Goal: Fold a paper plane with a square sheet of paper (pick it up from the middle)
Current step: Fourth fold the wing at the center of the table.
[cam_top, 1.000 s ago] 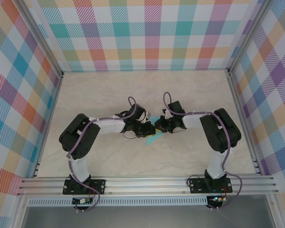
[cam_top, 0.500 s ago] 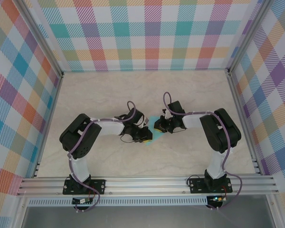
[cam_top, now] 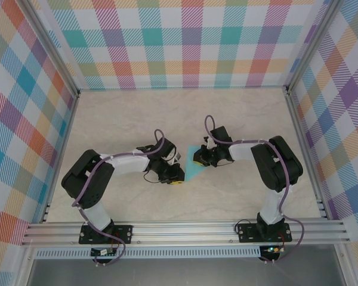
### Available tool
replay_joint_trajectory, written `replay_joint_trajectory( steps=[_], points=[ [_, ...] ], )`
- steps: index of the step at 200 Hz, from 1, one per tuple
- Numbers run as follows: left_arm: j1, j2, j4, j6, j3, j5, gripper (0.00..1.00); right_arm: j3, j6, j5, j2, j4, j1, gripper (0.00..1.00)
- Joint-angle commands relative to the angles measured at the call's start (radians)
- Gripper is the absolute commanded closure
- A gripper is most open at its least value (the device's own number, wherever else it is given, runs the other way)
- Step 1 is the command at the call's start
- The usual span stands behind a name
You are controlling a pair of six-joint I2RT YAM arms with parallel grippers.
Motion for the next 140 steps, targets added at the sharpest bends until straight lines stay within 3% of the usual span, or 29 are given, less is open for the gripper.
replay_joint_trajectory(
  steps=[1, 57, 109, 140],
  points=[
    [0.014, -0.02, -0.018, -0.002, 0.086, -0.071, 0.81, -0.007, -0.024, 0.071, 0.01, -0.133, 0.006, 0.87],
    [0.014, 0.172, 0.034, 0.002, 0.246, -0.07, 0.82, 0.06, -0.012, 0.067, -0.019, -0.167, 0.005, 0.86],
    [0.015, 0.258, 0.004, 0.009, 0.257, -0.091, 0.85, 0.087, -0.001, 0.073, -0.082, -0.197, 0.006, 0.84],
    [0.015, 0.245, 0.012, 0.008, 0.224, -0.092, 0.85, 0.081, -0.009, 0.21, -0.185, -0.335, -0.001, 0.78]
  ],
)
